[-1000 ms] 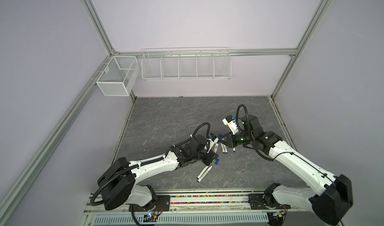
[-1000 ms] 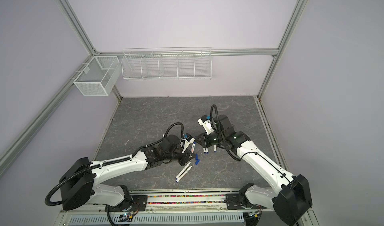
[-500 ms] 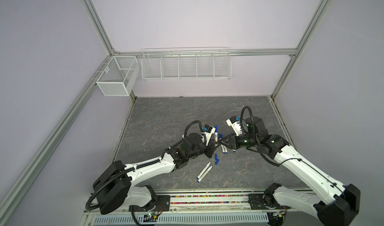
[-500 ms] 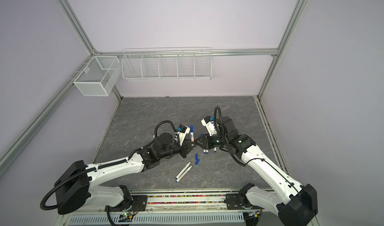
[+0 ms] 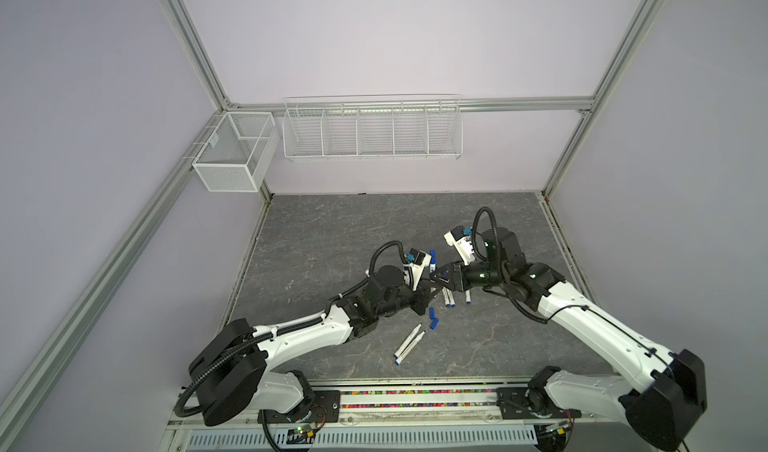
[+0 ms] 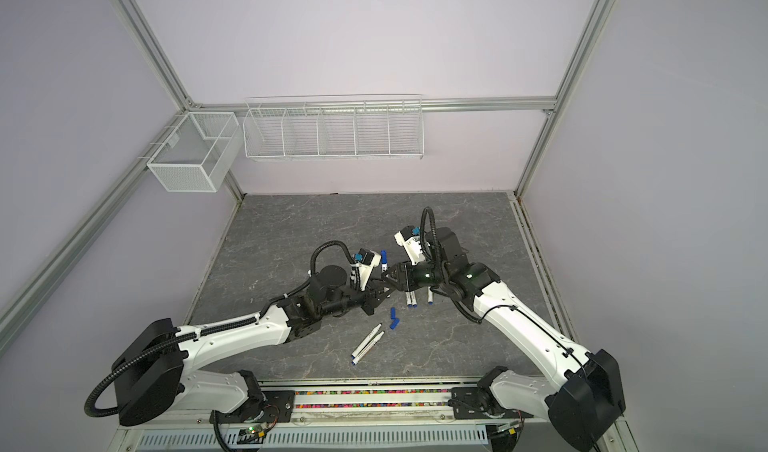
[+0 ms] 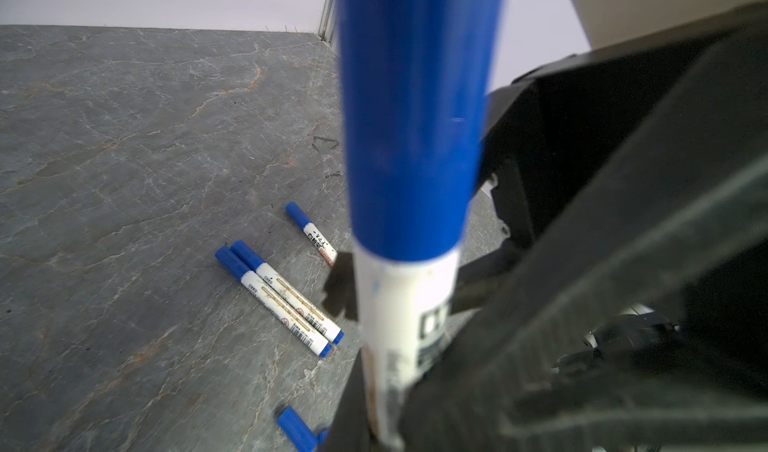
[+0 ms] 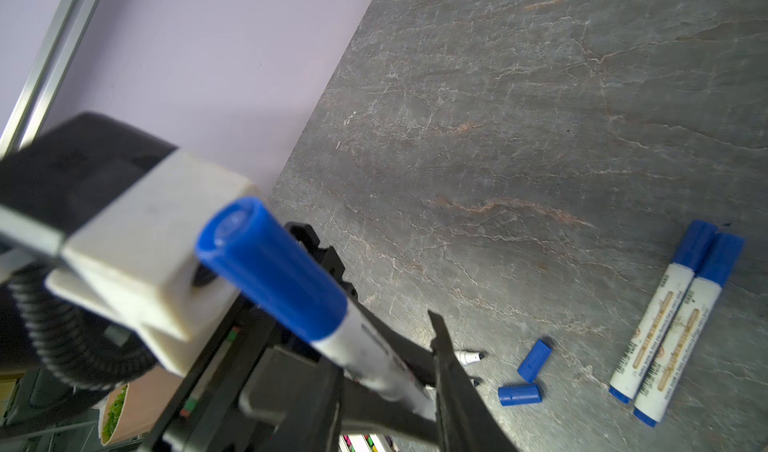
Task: Insert the pens into the pen caps
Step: 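Grip the capped marker near its cap with the right gripper, then lay the capped marker down with the right gripper while the left gripper opens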
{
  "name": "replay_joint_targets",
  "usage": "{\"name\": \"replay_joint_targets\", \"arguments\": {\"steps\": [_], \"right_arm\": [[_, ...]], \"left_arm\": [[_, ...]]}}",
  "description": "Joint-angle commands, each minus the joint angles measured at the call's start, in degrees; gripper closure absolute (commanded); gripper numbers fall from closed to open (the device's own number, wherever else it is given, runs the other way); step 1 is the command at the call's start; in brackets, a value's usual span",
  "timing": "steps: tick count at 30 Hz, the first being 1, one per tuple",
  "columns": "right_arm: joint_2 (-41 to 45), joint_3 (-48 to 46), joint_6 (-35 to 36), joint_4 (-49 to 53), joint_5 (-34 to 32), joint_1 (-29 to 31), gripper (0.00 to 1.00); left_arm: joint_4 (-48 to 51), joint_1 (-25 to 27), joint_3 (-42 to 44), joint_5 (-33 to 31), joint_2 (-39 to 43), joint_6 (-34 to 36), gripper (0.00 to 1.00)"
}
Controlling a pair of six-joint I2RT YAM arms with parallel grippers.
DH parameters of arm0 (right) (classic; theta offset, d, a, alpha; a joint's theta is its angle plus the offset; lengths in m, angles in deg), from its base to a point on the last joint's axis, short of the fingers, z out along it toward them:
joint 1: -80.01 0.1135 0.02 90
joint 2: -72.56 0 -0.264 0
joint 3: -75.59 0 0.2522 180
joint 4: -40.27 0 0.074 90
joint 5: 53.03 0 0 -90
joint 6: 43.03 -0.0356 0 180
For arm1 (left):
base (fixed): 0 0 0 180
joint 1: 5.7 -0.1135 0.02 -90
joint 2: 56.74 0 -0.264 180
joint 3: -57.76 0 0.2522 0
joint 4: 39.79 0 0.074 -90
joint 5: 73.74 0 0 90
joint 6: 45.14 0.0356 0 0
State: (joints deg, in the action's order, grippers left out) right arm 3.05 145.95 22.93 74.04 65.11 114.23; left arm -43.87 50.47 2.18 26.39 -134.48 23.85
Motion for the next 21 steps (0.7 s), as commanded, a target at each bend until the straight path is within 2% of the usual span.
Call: {"name": "replay_joint_targets", "arguments": {"steps": [1, 5, 8, 9, 13, 14, 17, 21], "right_arm": [[-1.4, 1.4, -0.8, -3.1, 0.9, 0.8, 0.67], [-1.9, 0.7, -1.4, -3.6, -0.2, 0.8, 0.79], [-2.1, 0.8, -1.5, -2.3, -1.7, 0.3, 0.83], [-2.3, 1.0, -1.6, -1.4, -2.4, -0.1, 0.84], [-3.8, 2.0, -1.3, 4.0, -5.9, -2.2, 0.86], [-4.7, 2.6, -0.8, 6.2, -6.9, -3.0, 0.86], [-8.3, 4.2, 0.7, 12.1, -9.2, -5.6, 0.87], [-15.4, 7.2, 4.0, 19.0, -11.8, -7.5, 0.87]], "left_arm": [[-1.7, 0.2, -0.5, 0.4, -0.7, -0.5, 1.0], [-1.7, 0.2, -0.4, 0.2, -0.5, -0.4, 1.0], [0.3, 0.2, -0.5, -0.9, 0.1, -0.2, 0.99], [1.7, 0.2, -0.5, -1.3, 0.5, 0.2, 0.92], [8.4, 0.2, 0.0, -2.2, 2.6, 2.0, 0.5], [10.2, 0.2, 0.4, -2.6, 3.4, 2.3, 0.45], [16.0, 0.2, 1.7, -4.0, 5.7, 3.1, 0.32], [24.4, 0.5, 2.9, -8.6, 7.8, 3.3, 0.3]]}}
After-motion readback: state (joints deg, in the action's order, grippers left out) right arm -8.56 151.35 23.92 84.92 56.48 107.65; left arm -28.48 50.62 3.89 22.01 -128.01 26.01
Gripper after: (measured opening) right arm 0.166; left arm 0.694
